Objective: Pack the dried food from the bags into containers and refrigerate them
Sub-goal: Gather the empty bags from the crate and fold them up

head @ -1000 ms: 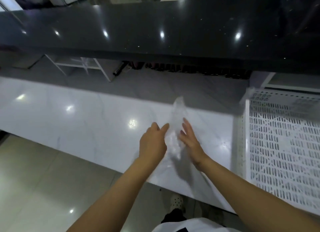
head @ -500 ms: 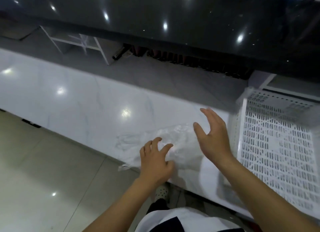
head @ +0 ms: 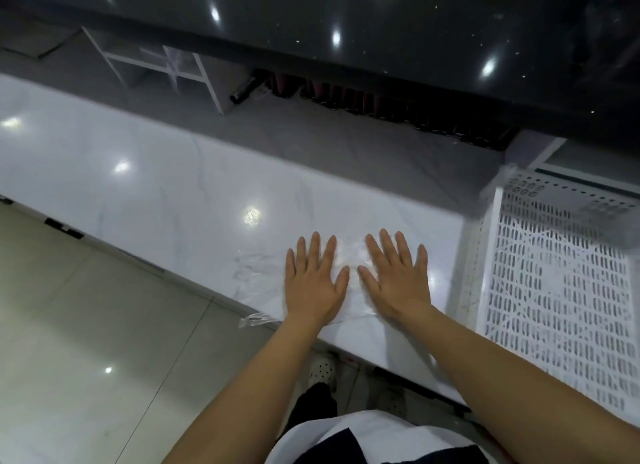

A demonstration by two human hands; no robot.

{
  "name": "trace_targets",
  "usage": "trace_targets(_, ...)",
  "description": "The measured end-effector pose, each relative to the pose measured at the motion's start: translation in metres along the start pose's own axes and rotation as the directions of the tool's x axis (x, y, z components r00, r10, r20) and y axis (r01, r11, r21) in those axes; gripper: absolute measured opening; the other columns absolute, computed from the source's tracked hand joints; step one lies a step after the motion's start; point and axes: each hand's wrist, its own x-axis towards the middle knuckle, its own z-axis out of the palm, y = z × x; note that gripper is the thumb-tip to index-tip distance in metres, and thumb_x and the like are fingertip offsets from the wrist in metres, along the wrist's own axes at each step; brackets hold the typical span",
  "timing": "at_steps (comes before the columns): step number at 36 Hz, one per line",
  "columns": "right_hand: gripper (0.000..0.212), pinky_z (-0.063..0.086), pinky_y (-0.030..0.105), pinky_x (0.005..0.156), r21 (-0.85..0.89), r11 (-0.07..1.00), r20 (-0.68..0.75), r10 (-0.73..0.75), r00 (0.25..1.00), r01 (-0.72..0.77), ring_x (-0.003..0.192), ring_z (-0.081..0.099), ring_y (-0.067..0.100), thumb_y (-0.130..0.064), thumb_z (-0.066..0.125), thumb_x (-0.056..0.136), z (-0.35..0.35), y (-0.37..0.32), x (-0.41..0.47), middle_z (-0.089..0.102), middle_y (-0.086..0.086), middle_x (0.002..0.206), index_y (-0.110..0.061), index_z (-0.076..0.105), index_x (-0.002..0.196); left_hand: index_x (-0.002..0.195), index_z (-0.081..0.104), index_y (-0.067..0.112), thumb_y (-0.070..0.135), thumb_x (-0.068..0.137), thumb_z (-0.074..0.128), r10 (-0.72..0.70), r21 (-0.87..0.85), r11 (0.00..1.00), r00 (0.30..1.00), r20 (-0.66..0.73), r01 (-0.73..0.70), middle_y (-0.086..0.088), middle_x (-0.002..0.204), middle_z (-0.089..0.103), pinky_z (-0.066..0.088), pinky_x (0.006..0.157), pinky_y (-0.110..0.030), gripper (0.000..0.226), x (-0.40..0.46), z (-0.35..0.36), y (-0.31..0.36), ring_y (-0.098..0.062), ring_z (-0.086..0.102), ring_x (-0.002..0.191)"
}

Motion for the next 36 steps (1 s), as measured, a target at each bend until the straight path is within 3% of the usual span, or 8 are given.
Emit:
trace_targets(9,0.061,-0.013,0.054,0.120,0.025,1.000,-0.044,0.006,0.999,-0.005,0.151,-0.021,0.017,-0.061,-0.003,0.100,0.004,0.000,0.000,-0.016,-0.005,0.166,-0.040,-0.012,0.156,0.159,-0.011,0.033,0.064,0.100,0.009,-0.037,-0.007,0.999,0.999,0.014,0.037,-0.001,0.167,-0.017,-0.014,0.123,-0.044,0.070,-0.008,-0.003,-0.025,-0.022,-0.023,0.152)
trace_targets(14,0.061,-0.014,0.053,0.120,0.028,1.000,-0.028,-0.002,1.000,0.003,0.151,-0.020,0.017,-0.063,-0.003,0.099,0.004,0.001,-0.003,-0.013,-0.006,0.166,-0.041,-0.009,0.156,0.159,-0.012,0.031,0.064,0.101,0.015,-0.005,-0.038,0.999,0.995,0.104,0.009,-0.002,0.167,-0.020,-0.016,0.123,-0.044,0.072,-0.009,-0.013,-0.029,-0.022,-0.026,0.151)
trace_targets(18,0.061,-0.010,0.055,0.120,0.108,0.994,0.046,0.017,0.999,-0.022,0.152,-0.017,0.020,-0.060,0.014,0.101,-0.011,-0.002,0.005,-0.011,-0.005,0.167,-0.042,-0.005,0.156,0.160,0.016,0.025,0.055,0.101,0.037,-0.002,-0.082,0.997,0.996,0.094,0.010,-0.006,0.168,0.009,-0.010,0.123,-0.046,0.070,0.002,-0.035,-0.029,-0.030,-0.004,0.155)
trace_targets(21,0.066,-0.003,0.055,0.121,0.226,0.968,-0.001,0.111,0.994,-0.108,0.153,-0.010,0.023,-0.054,0.034,0.100,-0.029,-0.008,0.000,-0.008,-0.005,0.168,-0.043,0.000,0.156,0.155,0.032,0.023,0.045,0.097,0.054,0.146,-0.144,0.981,0.985,0.090,-0.132,-0.005,0.161,0.033,0.015,0.124,-0.041,0.065,0.021,-0.057,-0.023,-0.028,0.025,0.149)
trace_targets(24,0.080,0.006,0.055,0.120,0.274,0.950,0.028,0.147,0.989,-0.149,0.154,-0.006,0.026,-0.055,0.051,0.094,-0.040,-0.013,-0.020,-0.007,-0.006,0.167,-0.045,0.000,0.155,0.153,0.035,0.026,0.037,0.091,0.068,0.256,-0.256,0.947,0.940,0.226,-0.197,-0.003,0.151,0.047,0.036,0.111,-0.037,0.072,0.043,-0.072,-0.010,-0.025,0.044,0.136)
trace_targets(28,0.096,0.006,0.057,0.118,0.142,0.988,0.200,0.029,0.979,-0.058,0.153,-0.010,0.027,-0.053,0.063,0.086,-0.045,-0.013,-0.031,-0.010,-0.008,0.167,-0.046,-0.004,0.154,0.154,0.030,0.026,0.038,0.082,0.075,0.278,-0.041,0.959,0.893,0.354,-0.282,-0.007,0.148,0.043,0.041,0.106,-0.043,0.086,0.060,-0.073,0.005,-0.030,0.041,0.133)
trace_targets(33,0.077,0.008,0.056,0.119,0.206,0.975,0.178,0.044,0.983,-0.081,0.154,0.000,0.025,-0.044,0.055,0.096,-0.058,-0.013,-0.009,0.003,-0.007,0.168,-0.040,0.008,0.156,0.152,0.032,0.028,0.041,0.074,0.081,0.262,0.024,0.956,0.891,0.371,-0.291,-0.009,0.144,0.043,0.041,0.104,-0.041,0.092,0.068,-0.068,0.008,-0.031,0.042,0.130)
trace_targets(36,0.076,0.008,0.055,0.119,0.205,0.975,0.195,0.051,0.979,-0.092,0.153,0.004,0.026,-0.033,0.059,0.095,-0.068,-0.011,0.012,0.013,-0.005,0.166,-0.039,0.014,0.156,0.142,0.041,0.033,0.040,0.071,0.083,0.260,0.002,0.960,0.892,0.369,-0.281,-0.004,0.135,0.052,0.039,0.099,-0.041,0.082,0.071,-0.069,0.010,-0.028,0.047,0.122)
